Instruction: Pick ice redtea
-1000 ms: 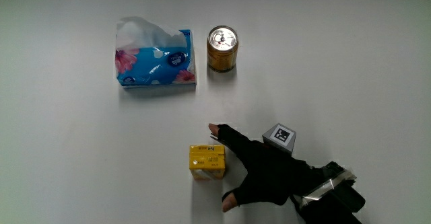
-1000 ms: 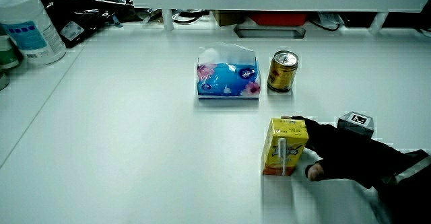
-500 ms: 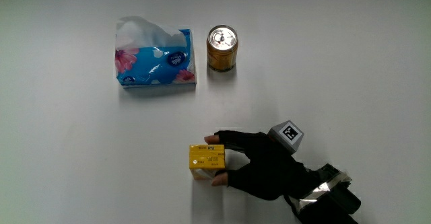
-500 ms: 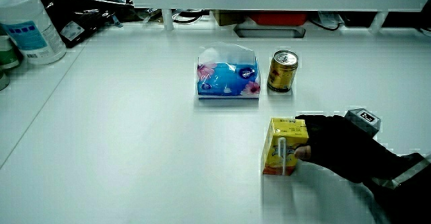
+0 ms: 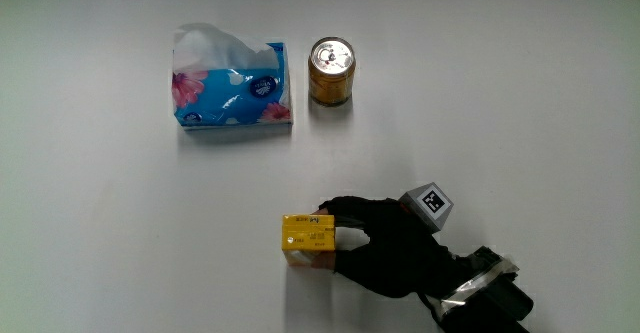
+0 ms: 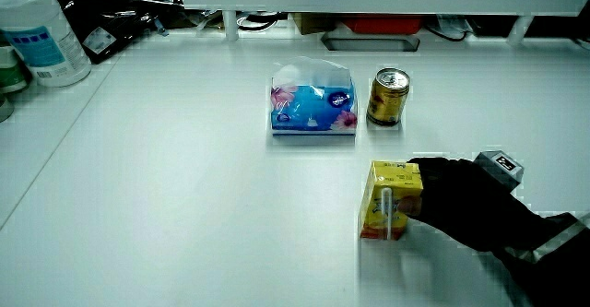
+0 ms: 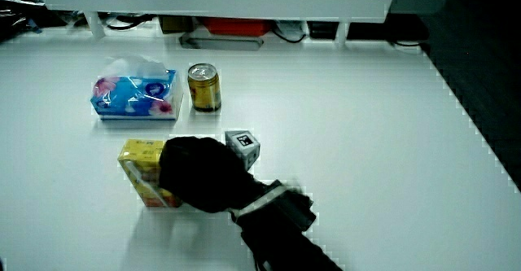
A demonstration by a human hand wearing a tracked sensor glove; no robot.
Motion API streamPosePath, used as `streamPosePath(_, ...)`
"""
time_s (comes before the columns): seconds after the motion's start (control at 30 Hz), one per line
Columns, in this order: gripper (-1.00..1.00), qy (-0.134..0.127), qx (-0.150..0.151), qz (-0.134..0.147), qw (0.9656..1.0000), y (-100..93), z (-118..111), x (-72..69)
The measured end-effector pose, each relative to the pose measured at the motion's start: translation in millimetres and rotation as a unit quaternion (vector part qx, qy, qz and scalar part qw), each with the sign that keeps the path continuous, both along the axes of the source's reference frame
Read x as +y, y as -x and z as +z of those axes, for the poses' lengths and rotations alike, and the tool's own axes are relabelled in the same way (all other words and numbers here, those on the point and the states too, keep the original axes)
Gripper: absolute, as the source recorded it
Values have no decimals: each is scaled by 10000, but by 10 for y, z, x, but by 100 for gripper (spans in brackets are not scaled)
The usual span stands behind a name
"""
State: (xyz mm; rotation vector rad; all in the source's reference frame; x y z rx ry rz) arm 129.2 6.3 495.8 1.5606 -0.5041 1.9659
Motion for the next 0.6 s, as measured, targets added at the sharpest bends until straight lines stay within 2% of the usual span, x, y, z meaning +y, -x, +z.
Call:
streamPosePath(0.13,100,-99,-61,235,9997,28,-83,-154)
streamPosePath(0.23,100,-168,-17,373,9992,71,-54,-247)
streamPosePath(0.4,100,1,-11,533,9986,190,-10,-352)
streamPosePath(0.6,100,215,-27,826,9963,253,174,-431)
